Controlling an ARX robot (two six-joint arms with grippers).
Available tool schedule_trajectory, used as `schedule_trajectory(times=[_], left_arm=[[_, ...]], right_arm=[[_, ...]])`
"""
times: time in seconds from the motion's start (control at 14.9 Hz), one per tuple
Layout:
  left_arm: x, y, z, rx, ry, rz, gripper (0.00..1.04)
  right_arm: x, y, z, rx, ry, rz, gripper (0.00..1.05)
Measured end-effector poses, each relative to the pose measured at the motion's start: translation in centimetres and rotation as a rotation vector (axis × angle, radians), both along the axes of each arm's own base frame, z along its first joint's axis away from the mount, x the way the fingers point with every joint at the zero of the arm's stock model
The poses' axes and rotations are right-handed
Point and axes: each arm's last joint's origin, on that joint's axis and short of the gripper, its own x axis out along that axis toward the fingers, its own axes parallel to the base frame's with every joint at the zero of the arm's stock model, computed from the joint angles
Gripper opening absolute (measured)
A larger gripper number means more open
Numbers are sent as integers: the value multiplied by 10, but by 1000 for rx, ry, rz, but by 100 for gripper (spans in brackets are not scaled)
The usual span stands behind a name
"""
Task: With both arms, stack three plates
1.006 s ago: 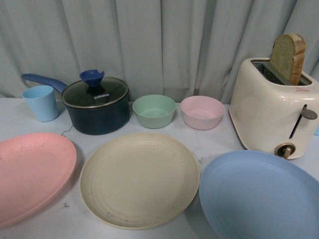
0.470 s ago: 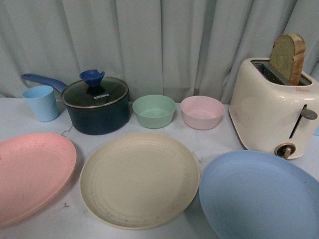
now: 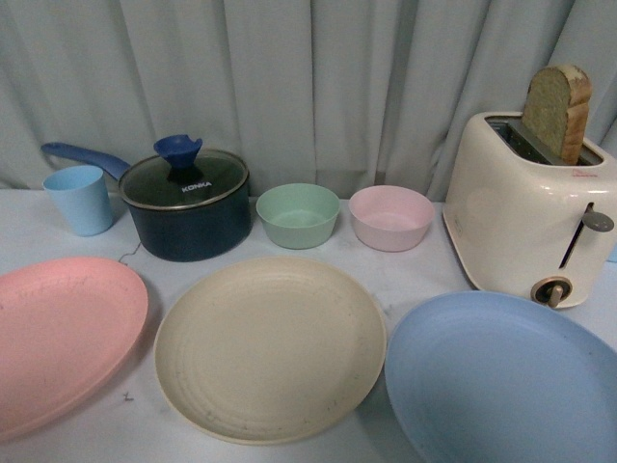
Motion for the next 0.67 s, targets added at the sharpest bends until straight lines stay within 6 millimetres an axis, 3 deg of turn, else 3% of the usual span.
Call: schedule_trajectory(times=[0.67], left_arm=[[0, 0, 0, 0, 0, 0, 98]], right_arm=[[0, 0, 0, 0, 0, 0, 98]])
